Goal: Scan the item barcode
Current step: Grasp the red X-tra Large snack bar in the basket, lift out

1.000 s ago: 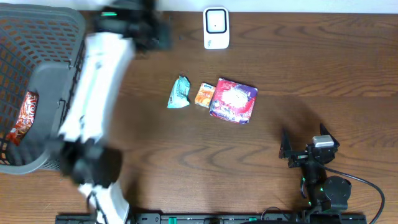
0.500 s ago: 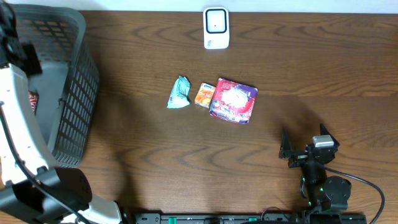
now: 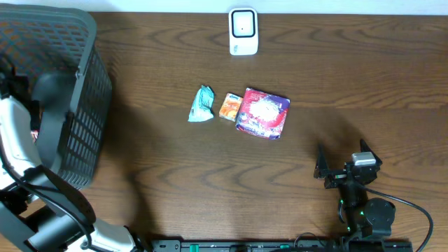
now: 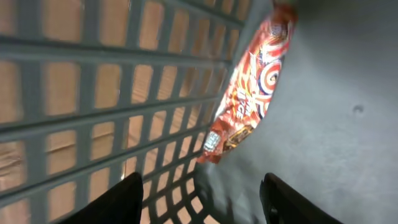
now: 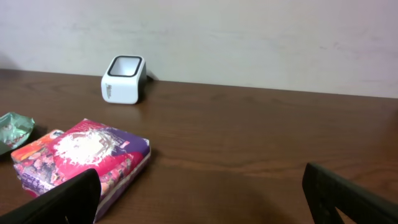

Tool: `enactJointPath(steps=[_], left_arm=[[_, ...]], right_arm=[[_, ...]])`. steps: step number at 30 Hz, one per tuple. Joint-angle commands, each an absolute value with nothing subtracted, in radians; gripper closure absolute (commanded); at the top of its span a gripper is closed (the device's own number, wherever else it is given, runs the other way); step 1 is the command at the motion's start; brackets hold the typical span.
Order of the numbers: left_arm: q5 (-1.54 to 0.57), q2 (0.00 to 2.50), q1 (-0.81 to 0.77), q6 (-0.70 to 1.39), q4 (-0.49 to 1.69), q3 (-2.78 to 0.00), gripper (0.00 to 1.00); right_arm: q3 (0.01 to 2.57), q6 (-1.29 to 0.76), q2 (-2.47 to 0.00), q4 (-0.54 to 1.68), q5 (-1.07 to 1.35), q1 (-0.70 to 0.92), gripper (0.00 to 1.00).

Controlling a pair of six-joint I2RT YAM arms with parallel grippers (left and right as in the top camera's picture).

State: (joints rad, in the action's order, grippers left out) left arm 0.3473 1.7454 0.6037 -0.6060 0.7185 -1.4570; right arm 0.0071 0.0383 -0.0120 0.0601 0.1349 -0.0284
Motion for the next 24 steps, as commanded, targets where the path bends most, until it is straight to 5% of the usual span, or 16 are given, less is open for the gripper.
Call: enactJointPath(steps=[1, 24], left_arm=[[0.218, 1.776, 0.652, -0.712, 0.691, -1.425, 0.39], [0.315, 2.014, 0.758, -0.725, 0.608, -1.422, 0.39]], right_arm=[[0.006, 0.05, -0.007, 0.064, 0.138, -0.022, 0.01], [0.006, 0.05, -0.007, 0.064, 0.138, -0.022, 0.01]])
